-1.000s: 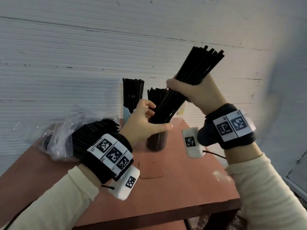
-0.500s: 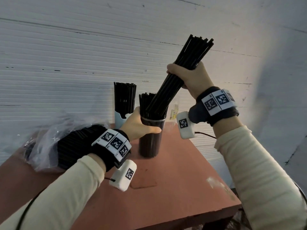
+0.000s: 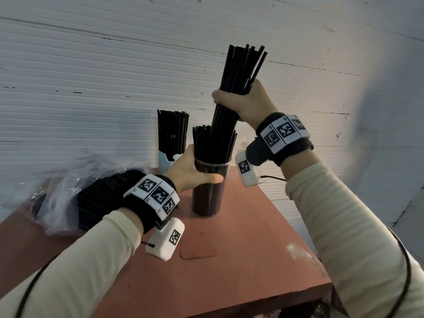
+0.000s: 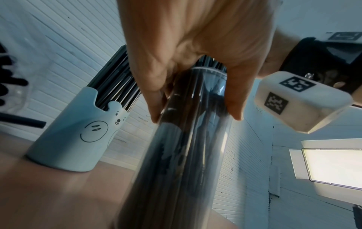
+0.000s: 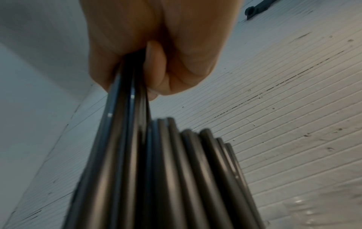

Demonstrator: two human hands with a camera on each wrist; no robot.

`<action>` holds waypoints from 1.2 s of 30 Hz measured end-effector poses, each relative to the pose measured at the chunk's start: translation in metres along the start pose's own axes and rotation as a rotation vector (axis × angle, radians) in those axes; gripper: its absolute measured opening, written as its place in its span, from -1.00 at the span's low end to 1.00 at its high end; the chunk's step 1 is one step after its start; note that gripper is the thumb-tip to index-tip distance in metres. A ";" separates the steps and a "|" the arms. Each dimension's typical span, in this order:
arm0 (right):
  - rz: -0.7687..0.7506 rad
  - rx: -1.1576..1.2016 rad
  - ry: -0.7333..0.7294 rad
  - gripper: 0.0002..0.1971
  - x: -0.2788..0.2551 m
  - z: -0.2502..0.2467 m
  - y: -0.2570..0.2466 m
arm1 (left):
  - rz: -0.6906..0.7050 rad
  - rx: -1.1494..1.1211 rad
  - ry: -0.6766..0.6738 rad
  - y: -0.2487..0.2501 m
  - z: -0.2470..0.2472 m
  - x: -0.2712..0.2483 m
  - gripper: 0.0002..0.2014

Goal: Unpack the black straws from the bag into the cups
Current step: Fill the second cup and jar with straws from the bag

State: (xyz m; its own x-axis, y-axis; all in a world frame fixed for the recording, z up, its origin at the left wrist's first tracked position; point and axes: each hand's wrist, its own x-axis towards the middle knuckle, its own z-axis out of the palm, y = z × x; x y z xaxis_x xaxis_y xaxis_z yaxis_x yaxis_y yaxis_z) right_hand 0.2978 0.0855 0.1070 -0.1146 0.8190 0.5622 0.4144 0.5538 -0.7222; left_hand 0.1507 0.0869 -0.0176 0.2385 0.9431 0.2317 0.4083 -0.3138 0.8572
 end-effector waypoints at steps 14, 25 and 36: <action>0.002 0.015 0.012 -0.60 0.002 -0.003 0.009 | -0.011 -0.032 -0.059 0.013 -0.007 0.011 -0.54; -0.012 -0.086 -0.062 -0.64 -0.004 0.001 0.018 | -0.027 -0.044 -0.073 0.001 -0.007 0.014 -0.04; 0.090 -0.428 -0.166 -0.60 -0.026 0.012 0.048 | 0.001 -0.083 -0.121 -0.019 -0.009 0.012 0.10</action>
State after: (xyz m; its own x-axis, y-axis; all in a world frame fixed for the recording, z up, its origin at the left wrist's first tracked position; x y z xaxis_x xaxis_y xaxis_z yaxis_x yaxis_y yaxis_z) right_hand 0.3095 0.0925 0.0528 -0.1897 0.8932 0.4076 0.7604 0.3963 -0.5145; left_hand 0.1381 0.1056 -0.0269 0.3454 0.9211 0.1796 0.3345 -0.2997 0.8935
